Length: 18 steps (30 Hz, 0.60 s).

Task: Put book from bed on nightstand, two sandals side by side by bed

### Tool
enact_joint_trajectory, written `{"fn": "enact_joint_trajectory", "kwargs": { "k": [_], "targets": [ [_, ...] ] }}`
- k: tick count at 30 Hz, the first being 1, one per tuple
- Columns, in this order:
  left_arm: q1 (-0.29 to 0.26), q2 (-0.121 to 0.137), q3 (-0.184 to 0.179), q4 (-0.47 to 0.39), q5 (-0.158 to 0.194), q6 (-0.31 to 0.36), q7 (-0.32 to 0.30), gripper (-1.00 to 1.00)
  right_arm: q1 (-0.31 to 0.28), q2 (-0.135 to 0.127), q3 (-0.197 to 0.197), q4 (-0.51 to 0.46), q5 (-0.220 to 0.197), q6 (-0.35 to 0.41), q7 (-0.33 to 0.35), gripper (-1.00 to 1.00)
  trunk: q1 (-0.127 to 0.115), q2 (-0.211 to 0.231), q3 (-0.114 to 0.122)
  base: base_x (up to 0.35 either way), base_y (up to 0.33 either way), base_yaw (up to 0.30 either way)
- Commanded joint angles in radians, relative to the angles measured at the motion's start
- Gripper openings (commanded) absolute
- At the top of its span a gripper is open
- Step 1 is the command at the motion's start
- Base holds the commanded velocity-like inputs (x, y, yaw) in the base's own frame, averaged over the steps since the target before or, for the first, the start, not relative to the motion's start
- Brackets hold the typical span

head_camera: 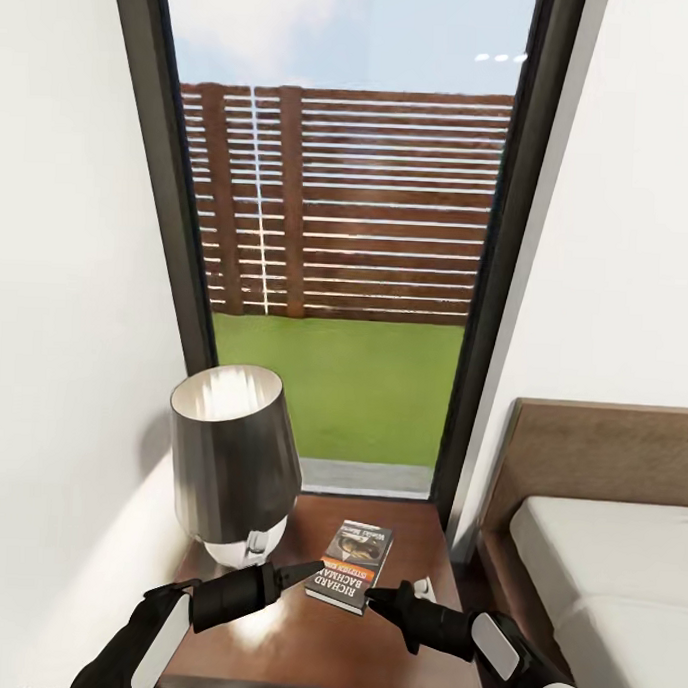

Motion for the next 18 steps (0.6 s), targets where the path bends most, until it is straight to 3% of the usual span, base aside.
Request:
{"fn": "enact_joint_trajectory", "kwargs": {
  "k": [1,18],
  "targets": [
    [-0.001,0.001,-0.003,0.000,0.008,0.008,0.001,1.00,-0.001,-0.001,0.004,0.000,-0.008,0.004,0.001,-1.00,0.004,-0.008,-0.004,0.000,0.000,0.000],
    [-0.001,0.001,-0.003,0.001,0.008,0.008,0.002,1.00,-0.001,-0.001,0.004,0.000,-0.007,0.004,0.001,-1.00,0.069,-0.127,-0.057,0.000,0.000,0.000]
  ]
}}
